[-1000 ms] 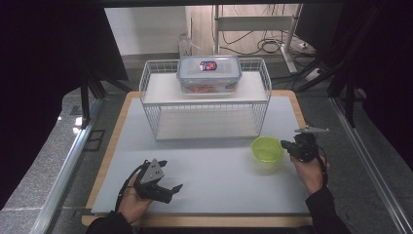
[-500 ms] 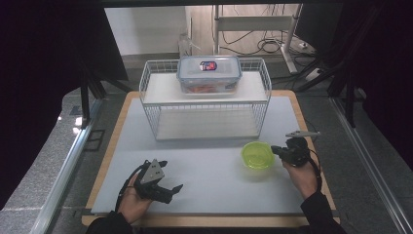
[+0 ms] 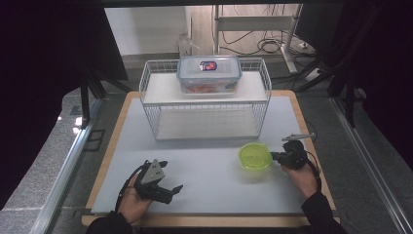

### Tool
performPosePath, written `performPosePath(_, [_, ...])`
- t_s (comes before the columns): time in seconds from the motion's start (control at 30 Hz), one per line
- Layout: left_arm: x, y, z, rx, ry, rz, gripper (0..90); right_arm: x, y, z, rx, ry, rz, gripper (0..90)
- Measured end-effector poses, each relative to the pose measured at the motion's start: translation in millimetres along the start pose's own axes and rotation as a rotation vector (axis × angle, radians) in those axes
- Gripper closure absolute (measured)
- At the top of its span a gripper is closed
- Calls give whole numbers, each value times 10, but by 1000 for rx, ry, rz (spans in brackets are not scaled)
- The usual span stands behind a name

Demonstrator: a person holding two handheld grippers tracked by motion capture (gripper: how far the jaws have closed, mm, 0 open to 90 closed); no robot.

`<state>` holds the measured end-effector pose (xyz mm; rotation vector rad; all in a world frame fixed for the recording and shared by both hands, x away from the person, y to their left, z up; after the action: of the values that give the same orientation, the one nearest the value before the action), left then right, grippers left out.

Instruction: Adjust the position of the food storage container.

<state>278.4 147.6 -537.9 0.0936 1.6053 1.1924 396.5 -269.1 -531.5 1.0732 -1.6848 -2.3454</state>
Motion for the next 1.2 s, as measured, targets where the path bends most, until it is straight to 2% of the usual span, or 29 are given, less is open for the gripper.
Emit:
performPosePath(0.17, [1, 0, -1, 0, 0, 1, 45, 25, -86, 74, -39, 16, 28, 900])
performPosePath(0.33, [7, 4, 3, -2, 2, 3, 45, 32, -140, 164, -68, 30, 33, 900])
performPosePath(0.53, [11, 7, 3, 0, 5, 7, 46, 31, -177, 263, -88, 51, 42, 900])
performPosePath(0.83, [48, 22, -5, 4, 8, 21, 47, -6, -230, 388, -121, 56, 37, 900])
performPosePath(1.2, [117, 76, -8, 15, 42, 24, 49, -92, -310, 583, -142, 91, 30, 900])
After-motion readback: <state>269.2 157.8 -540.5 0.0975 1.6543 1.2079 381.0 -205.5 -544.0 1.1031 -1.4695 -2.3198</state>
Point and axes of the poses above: each handheld gripper's, and its own axes: y roughly backward along the jaws, x roughly out of its underside, z roughly to its left, the point moved 4 cm from there along -y, roughly forward along the jaws, and after that the axes turned 11 degrees about z, right-handed, at the moved point
